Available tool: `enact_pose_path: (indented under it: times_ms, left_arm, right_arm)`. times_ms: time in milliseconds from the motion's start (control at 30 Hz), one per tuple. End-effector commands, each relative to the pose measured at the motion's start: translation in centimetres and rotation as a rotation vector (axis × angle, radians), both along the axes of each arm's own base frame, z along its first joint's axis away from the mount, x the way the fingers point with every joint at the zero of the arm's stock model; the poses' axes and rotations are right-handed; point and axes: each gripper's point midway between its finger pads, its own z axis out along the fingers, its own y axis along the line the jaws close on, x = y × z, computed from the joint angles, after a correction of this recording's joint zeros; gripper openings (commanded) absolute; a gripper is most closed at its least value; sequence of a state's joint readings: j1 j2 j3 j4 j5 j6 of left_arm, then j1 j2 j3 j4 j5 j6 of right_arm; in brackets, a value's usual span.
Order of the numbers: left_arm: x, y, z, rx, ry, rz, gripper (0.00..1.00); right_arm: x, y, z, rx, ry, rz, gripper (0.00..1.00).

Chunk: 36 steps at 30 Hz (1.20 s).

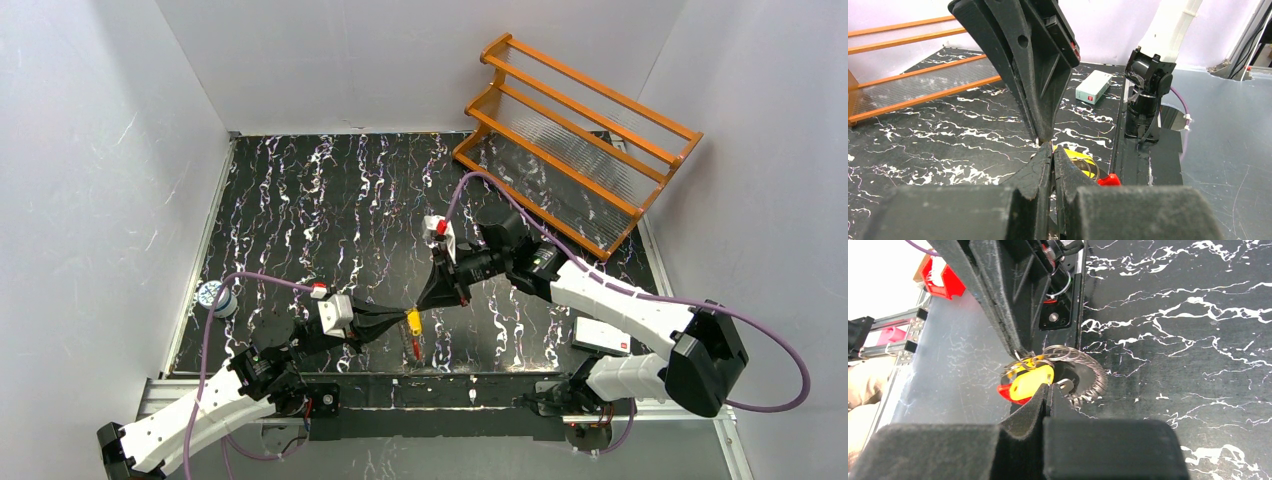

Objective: Put the keys on the keyring

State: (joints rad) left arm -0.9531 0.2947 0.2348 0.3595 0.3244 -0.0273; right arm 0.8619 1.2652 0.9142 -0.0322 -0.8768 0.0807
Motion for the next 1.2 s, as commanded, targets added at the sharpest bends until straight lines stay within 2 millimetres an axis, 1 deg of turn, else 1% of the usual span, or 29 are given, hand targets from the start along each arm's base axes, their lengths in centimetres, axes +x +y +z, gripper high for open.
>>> enact_pose_path:
  times_ms: [0, 133, 300, 500, 900, 1167]
  left_arm:
    - [0.0, 0.1, 0.8, -0.036, -0.023, 0.006, 0.00]
    - [0.1, 0.0, 0.6, -0.031, -0.020, 0.006, 0.00]
    - [0.0, 0.0, 0.7, -0.034, -0.019, 0.001, 0.00]
    - [-0.1, 0.0, 0.7, -0.034, -0.017, -0.006, 0.00]
    - [-0.2, -0.1, 0.6, -0.035, -0.011, -0.014, 0.00]
    - [-0.2, -0.2, 0.7, -0.037, -0.012, -0.014, 0.00]
  right_arm:
    - [-1.2, -0.6, 2.6, 0.091, -0.066, 0.075, 0.01]
    - [-2.3, -0.9, 4.2, 0.160, -0.087, 0.143, 0.01]
    - [-2.3, -0.6, 4.8, 0.176, -0.080, 0.148, 0.01]
    - [-1.1, 0.2, 4.5, 0.149, -0.065, 0.093, 0.01]
    - [-0.5, 0.7, 4.3, 0.137, -0.051, 0.082, 0.01]
    - [0.2, 1.0, 3.3, 0.094, -0.032, 0.044, 0.01]
